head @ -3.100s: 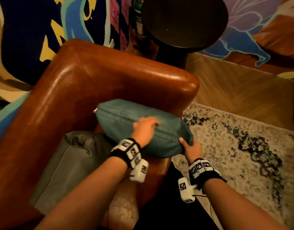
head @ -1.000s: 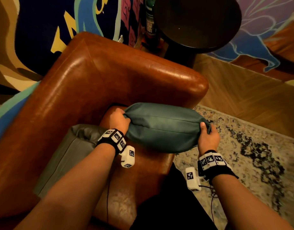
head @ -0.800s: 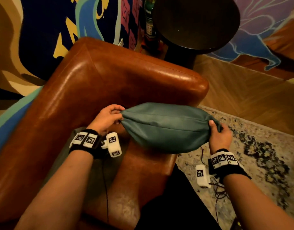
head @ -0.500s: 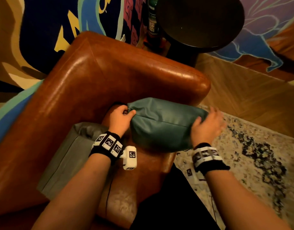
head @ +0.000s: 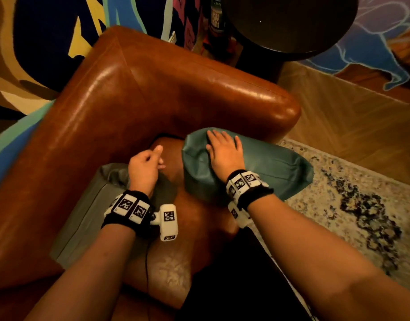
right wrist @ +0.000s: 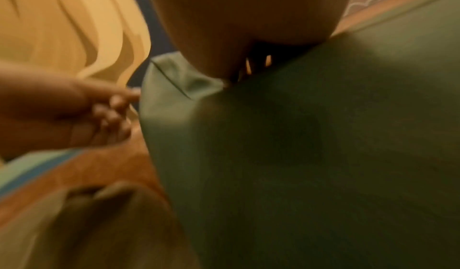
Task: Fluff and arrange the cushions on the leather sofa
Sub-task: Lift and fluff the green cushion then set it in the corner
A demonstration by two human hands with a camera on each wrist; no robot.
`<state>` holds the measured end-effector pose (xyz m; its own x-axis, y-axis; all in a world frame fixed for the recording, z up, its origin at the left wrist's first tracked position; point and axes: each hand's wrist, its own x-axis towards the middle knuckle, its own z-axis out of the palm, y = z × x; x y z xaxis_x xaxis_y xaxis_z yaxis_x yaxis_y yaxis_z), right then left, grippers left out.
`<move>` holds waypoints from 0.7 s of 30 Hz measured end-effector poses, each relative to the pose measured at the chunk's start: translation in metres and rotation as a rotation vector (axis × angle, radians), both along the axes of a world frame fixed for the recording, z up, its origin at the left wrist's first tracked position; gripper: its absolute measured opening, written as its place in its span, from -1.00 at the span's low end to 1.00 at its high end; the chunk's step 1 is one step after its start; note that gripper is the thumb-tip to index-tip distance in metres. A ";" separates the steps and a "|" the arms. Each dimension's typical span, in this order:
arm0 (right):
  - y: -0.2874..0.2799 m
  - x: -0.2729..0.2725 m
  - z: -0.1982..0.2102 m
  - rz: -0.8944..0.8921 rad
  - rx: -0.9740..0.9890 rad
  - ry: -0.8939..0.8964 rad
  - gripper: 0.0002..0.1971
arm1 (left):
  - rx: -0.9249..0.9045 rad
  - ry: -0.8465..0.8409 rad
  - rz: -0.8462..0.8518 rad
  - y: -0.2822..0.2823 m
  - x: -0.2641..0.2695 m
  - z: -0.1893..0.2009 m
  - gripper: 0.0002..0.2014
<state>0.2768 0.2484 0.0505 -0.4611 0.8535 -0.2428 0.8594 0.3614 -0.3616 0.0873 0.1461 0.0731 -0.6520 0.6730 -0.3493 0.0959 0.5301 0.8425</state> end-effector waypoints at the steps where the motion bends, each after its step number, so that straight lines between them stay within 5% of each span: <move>1: 0.009 -0.004 0.005 -0.014 -0.020 0.053 -0.50 | -0.007 -0.043 -0.069 0.005 0.001 0.000 -0.80; 4: 0.026 -0.021 0.018 0.105 -0.121 0.159 -0.54 | -0.026 -0.125 -0.275 0.021 0.019 0.006 -0.82; 7: 0.033 -0.028 0.018 0.144 -0.134 0.121 -0.72 | -0.029 0.031 -0.357 0.028 0.033 0.015 -0.68; 10: 0.040 -0.025 0.015 0.097 -0.081 0.186 -0.80 | -0.057 0.249 -0.348 0.026 0.026 0.013 -0.71; 14: 0.021 -0.025 0.015 -0.193 0.113 0.409 -0.74 | -0.067 0.268 -0.300 0.025 0.025 0.011 -0.76; 16: -0.005 -0.036 0.019 -0.125 0.132 0.461 -0.61 | -0.078 0.215 -0.258 0.031 0.028 0.011 -0.83; 19: -0.044 -0.036 0.014 0.122 -0.022 0.346 -0.47 | -0.128 0.344 -0.335 0.039 0.033 0.008 -0.74; 21: -0.047 -0.009 -0.005 0.140 0.066 0.151 -0.41 | -0.123 0.401 -0.317 0.040 0.032 0.010 -0.68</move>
<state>0.2682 0.2010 0.0457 -0.6029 0.7906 -0.1072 0.7371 0.5006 -0.4540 0.1190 0.1857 0.0827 -0.5219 0.8286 -0.2026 0.5698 0.5154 0.6400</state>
